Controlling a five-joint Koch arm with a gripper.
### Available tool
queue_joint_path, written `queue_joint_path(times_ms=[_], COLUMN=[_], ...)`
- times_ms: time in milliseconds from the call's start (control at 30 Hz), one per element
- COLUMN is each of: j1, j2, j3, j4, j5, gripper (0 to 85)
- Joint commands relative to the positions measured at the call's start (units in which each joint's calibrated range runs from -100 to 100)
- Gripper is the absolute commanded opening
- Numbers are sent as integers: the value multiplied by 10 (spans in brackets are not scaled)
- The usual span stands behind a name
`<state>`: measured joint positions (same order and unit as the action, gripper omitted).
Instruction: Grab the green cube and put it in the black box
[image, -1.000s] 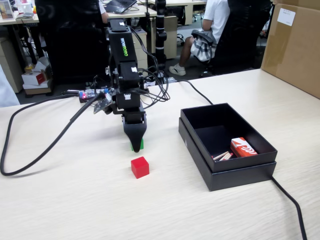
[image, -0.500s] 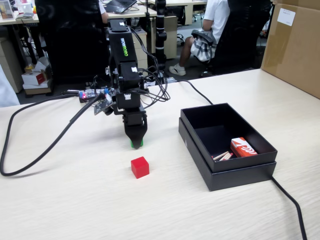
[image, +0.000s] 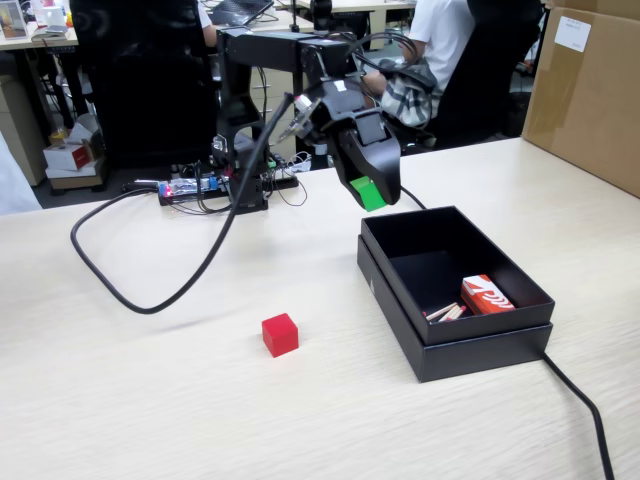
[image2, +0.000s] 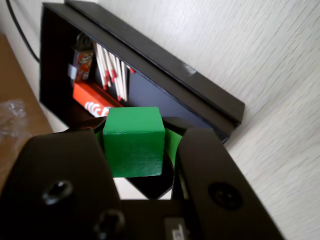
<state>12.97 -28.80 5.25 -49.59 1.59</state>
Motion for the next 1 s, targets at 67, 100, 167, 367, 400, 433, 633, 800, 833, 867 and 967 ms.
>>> queue_joint_path(times_ms=[67,100,167,367,400,433,633,800,833,867,967], j1=[19,21,23,24,24,24,34,37,37,37,37], j2=[131,153,180,236,239,245,271,307,309,315,322], j3=[110,114,117,111,108,101,79,70,68,66,68], j4=[0,-1,0,0,0,0,0,0,0,0,0], j5=[-1,-1,-1,1,1,2,5,6,6,6,6], gripper=[9,9,9,9,9,9,9,11,9,11,17])
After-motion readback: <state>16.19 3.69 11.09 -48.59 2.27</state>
